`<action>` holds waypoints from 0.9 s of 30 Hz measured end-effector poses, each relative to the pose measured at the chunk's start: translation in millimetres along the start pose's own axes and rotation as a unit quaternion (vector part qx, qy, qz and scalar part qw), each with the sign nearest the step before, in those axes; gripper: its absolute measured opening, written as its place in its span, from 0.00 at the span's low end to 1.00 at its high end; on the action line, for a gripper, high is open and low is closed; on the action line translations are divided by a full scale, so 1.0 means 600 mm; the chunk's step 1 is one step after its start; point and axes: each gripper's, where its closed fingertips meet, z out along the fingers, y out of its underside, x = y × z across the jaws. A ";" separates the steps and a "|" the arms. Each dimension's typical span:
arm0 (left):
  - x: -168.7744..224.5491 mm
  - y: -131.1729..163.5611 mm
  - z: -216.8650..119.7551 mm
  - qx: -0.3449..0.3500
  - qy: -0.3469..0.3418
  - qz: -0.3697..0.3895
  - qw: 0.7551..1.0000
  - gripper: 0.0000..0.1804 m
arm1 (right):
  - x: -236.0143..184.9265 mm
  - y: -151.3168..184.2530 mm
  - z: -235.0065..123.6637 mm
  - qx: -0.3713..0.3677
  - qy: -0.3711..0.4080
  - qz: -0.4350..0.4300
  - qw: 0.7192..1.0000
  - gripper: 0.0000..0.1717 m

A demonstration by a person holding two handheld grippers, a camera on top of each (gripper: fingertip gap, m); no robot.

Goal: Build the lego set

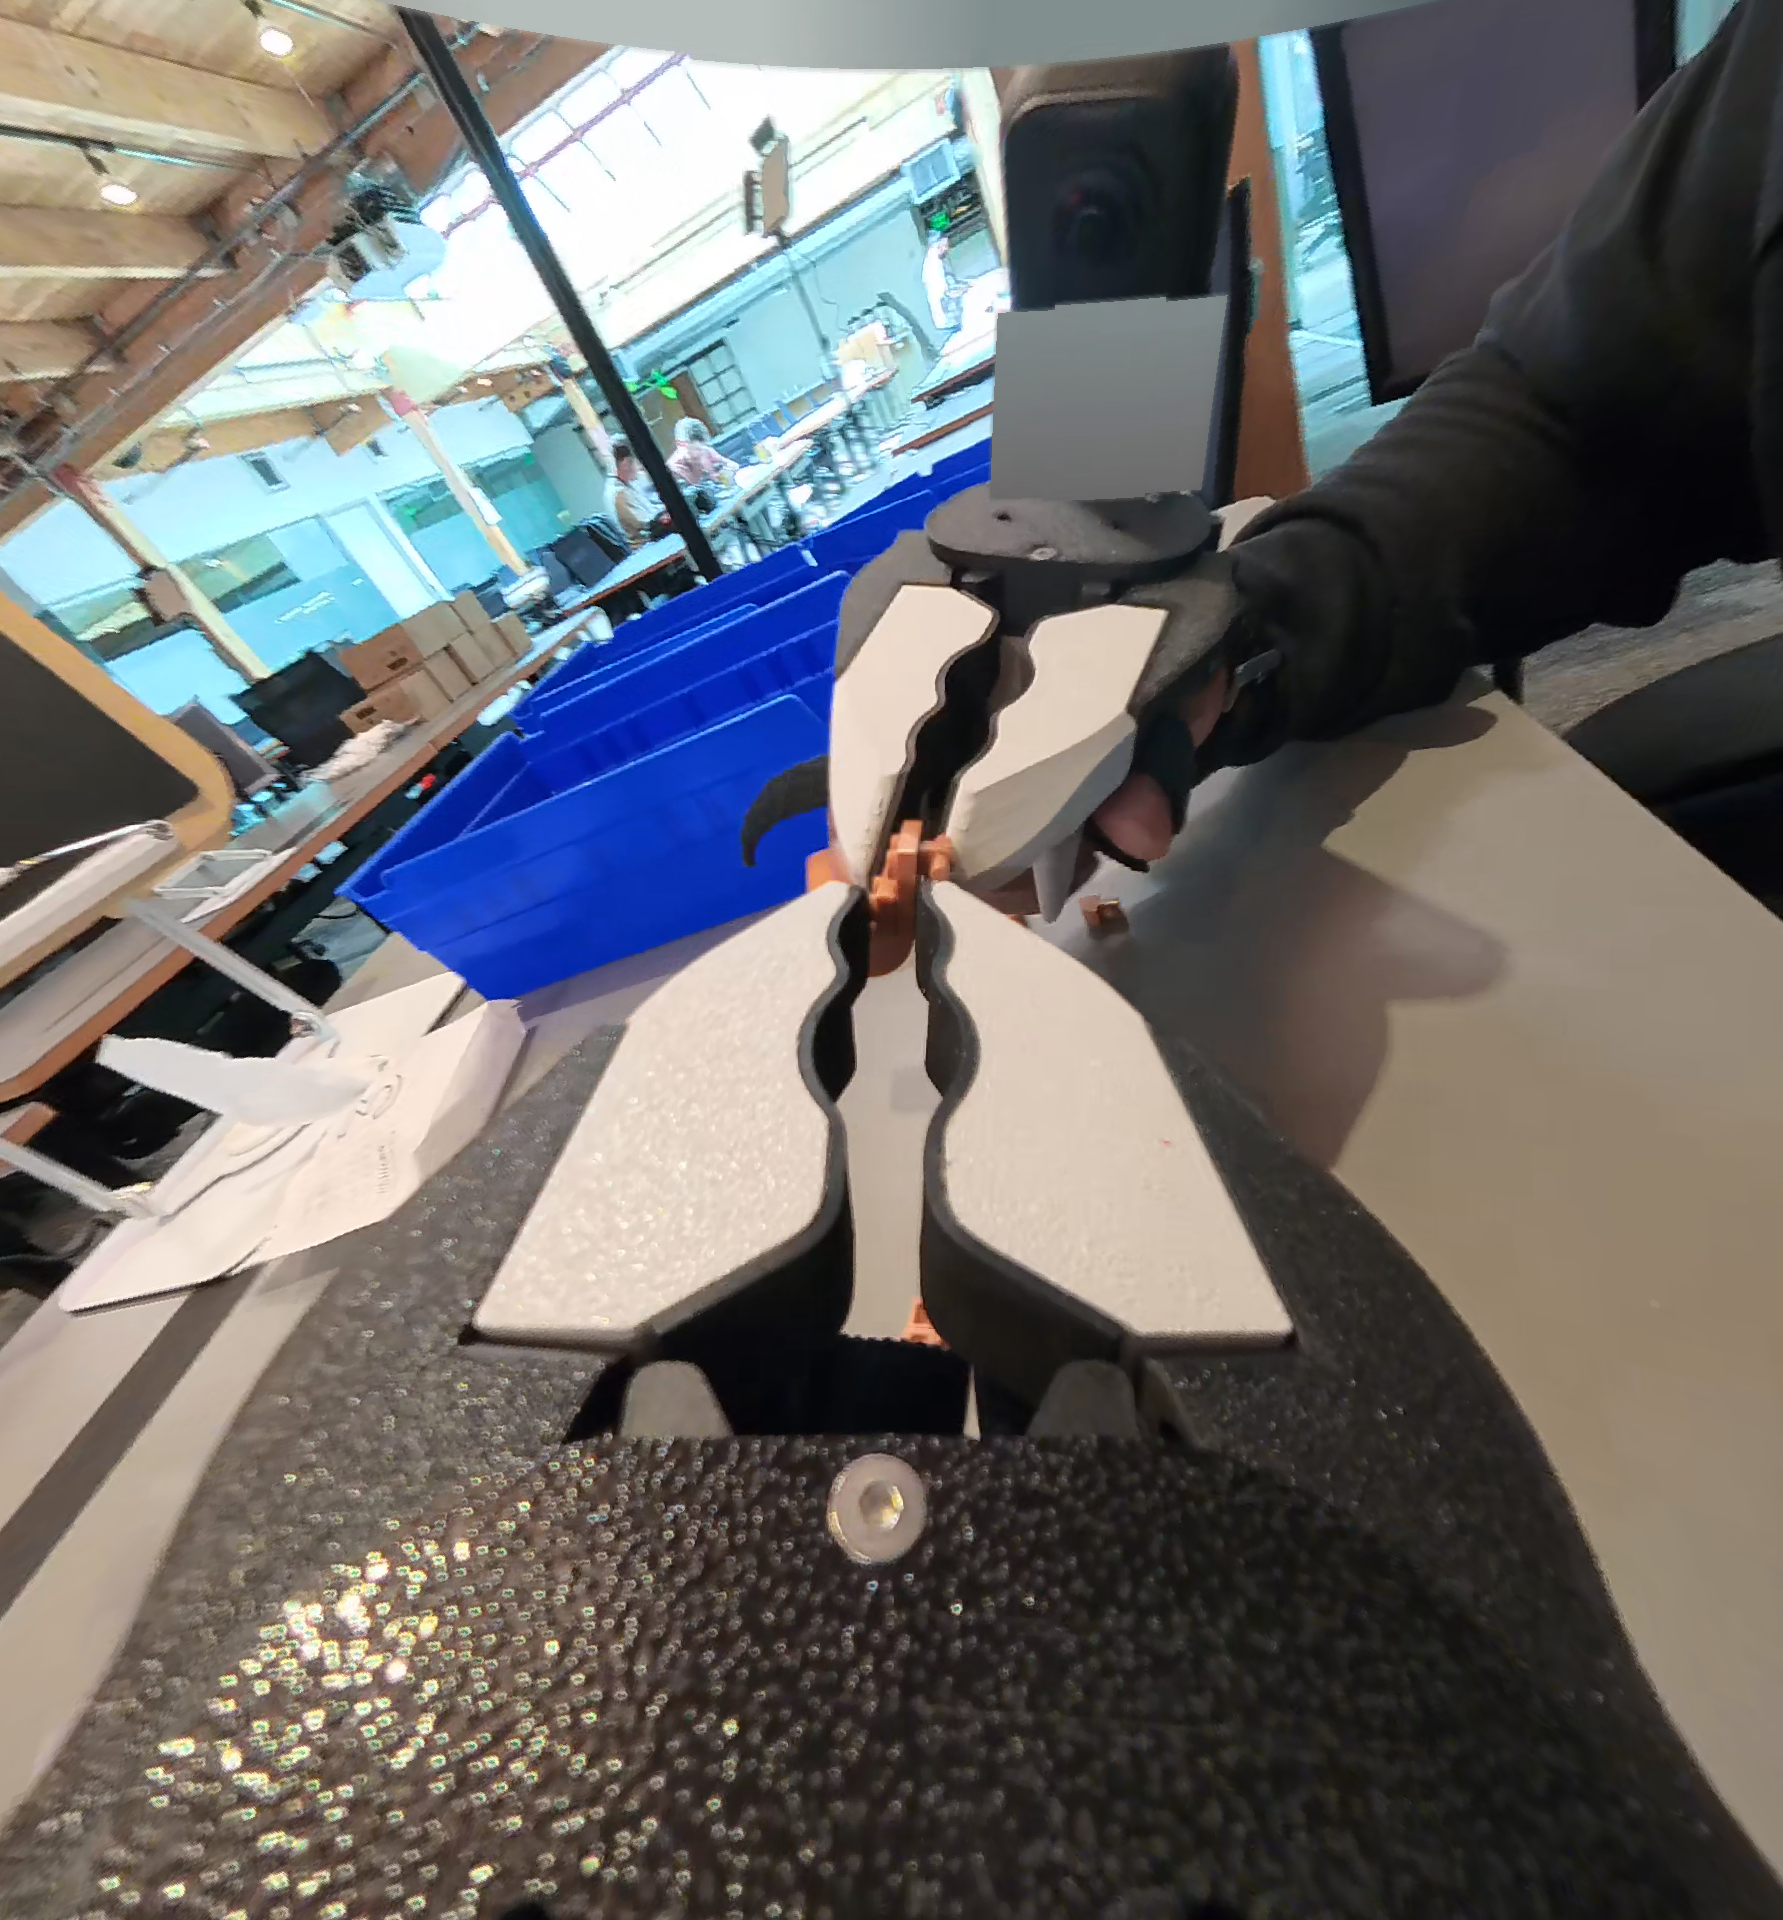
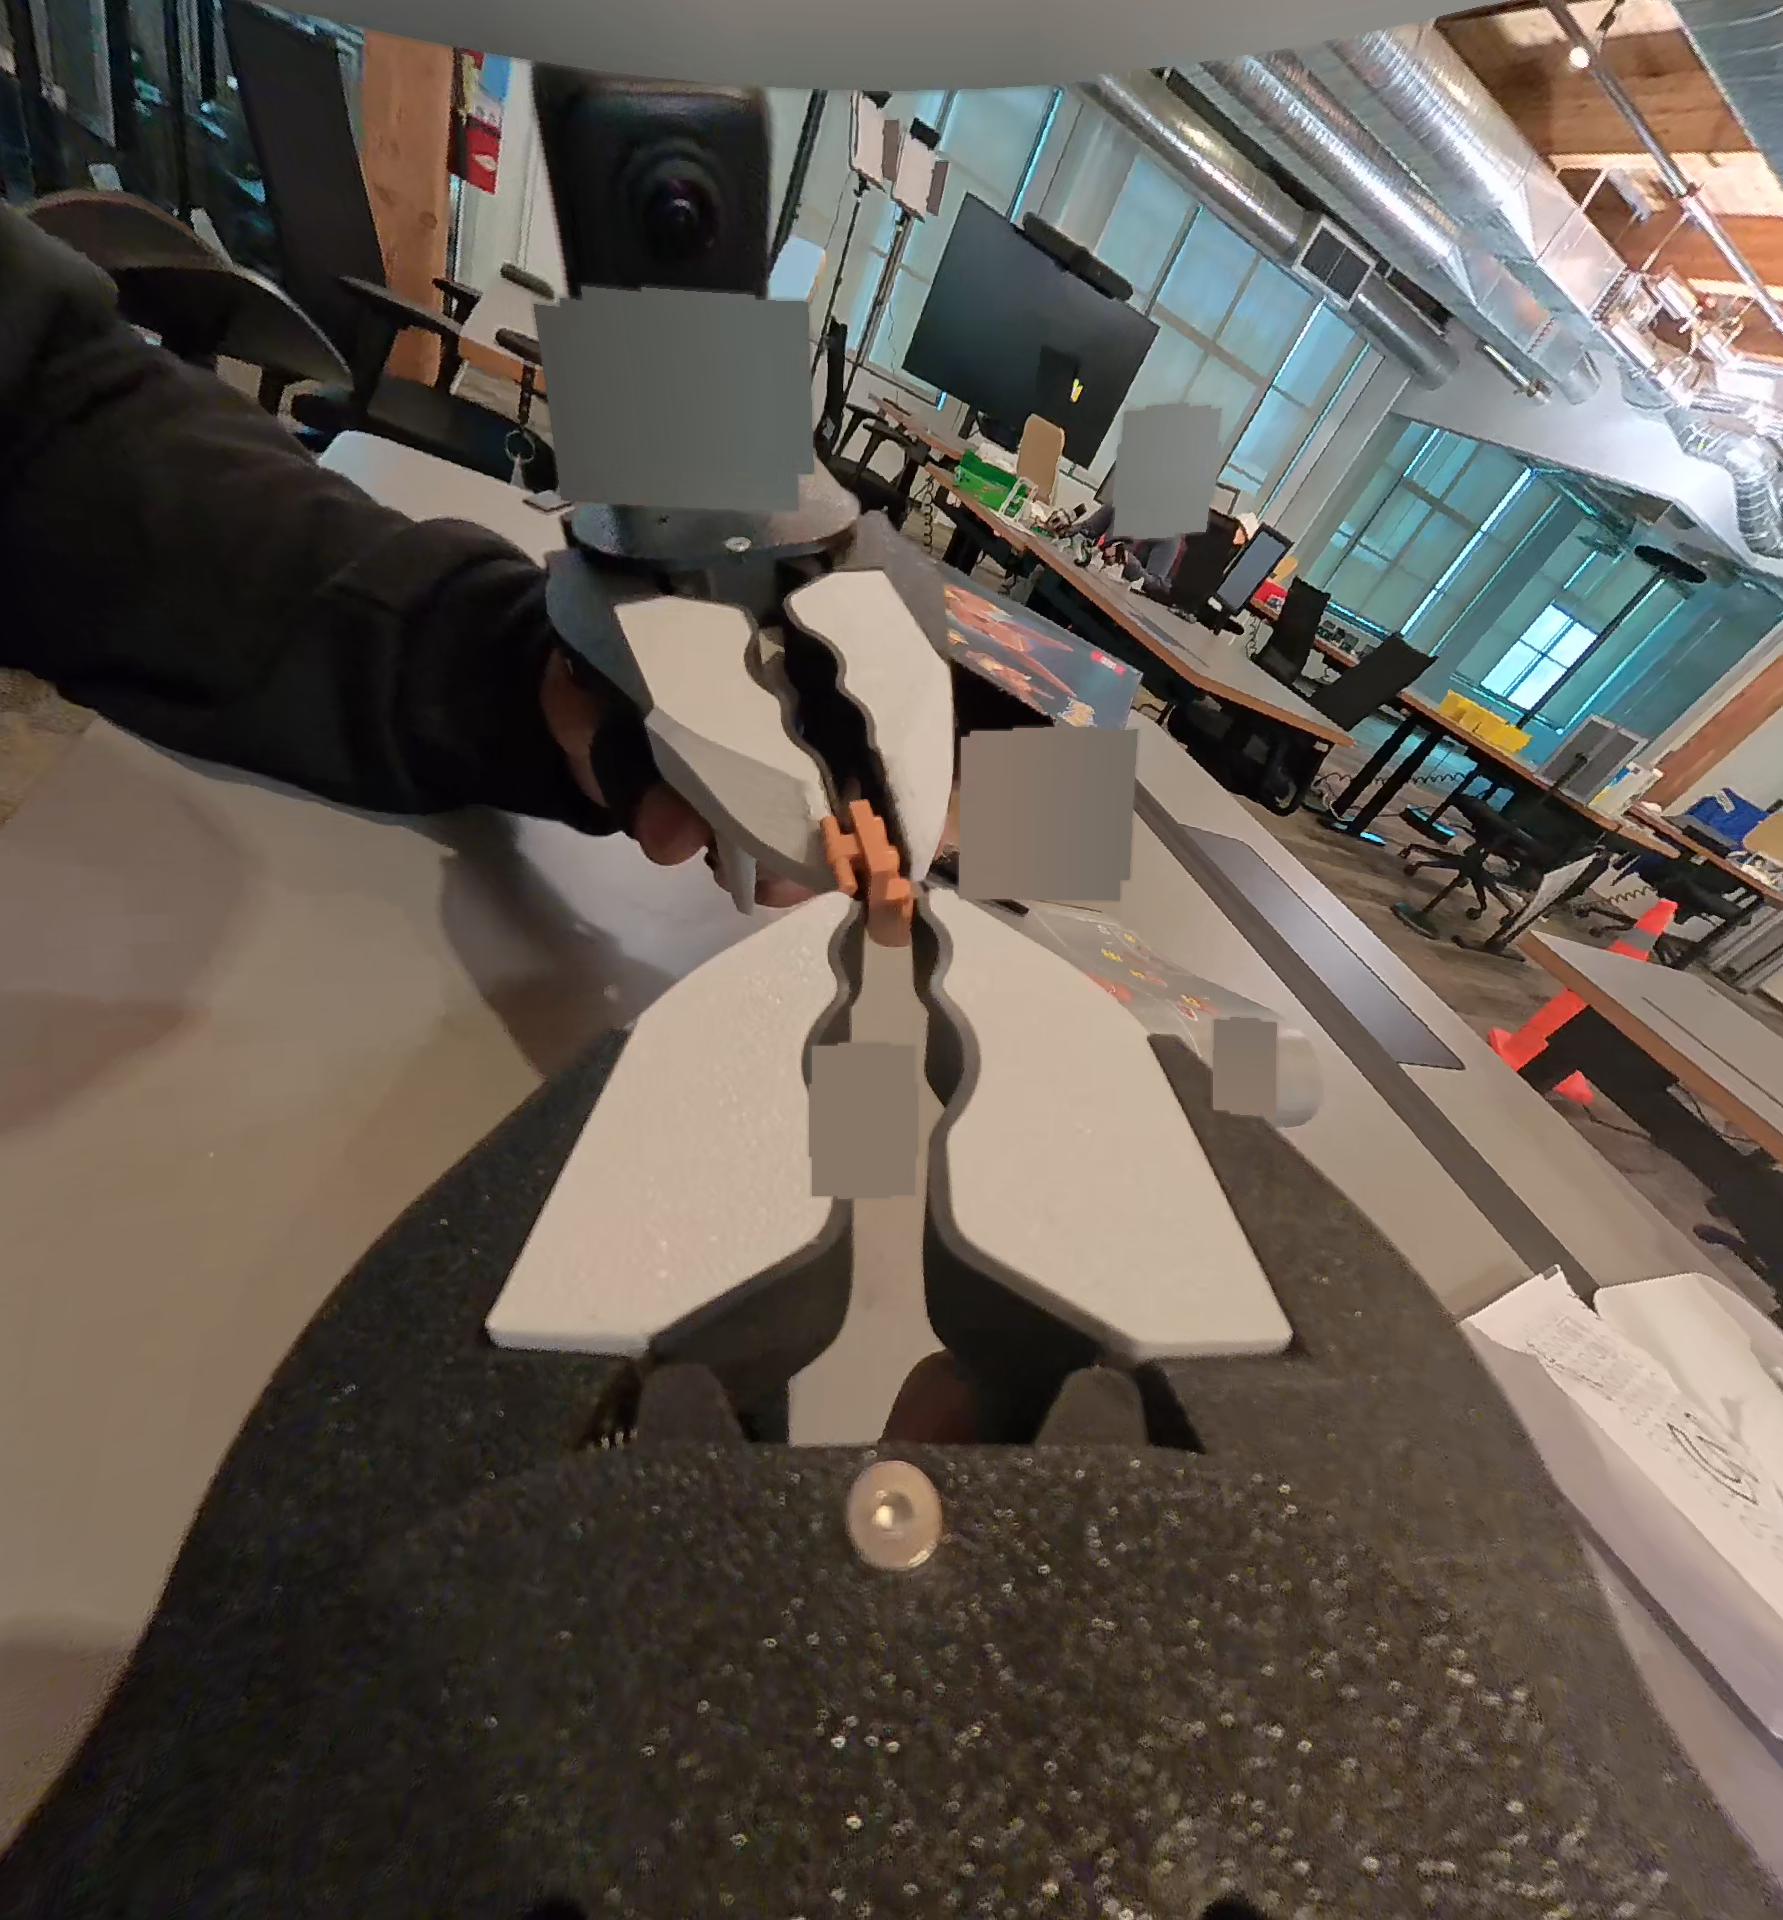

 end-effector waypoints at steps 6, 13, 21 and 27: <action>0.007 0.001 0.002 -0.007 0.019 -0.018 1.000 0.05 | -0.003 0.002 0.000 0.005 -0.018 0.016 1.000 0.04; 0.007 0.006 0.002 -0.023 0.023 -0.028 0.999 0.05 | -0.005 0.006 0.000 0.013 -0.028 0.030 0.999 0.04; 0.012 0.003 0.001 -0.023 0.029 -0.025 0.999 0.05 | -0.011 0.001 -0.001 0.026 -0.049 0.048 0.997 0.04; 0.014 0.004 0.001 -0.022 0.034 -0.025 0.999 0.05 | -0.011 0.004 -0.002 0.021 -0.054 0.048 0.997 0.04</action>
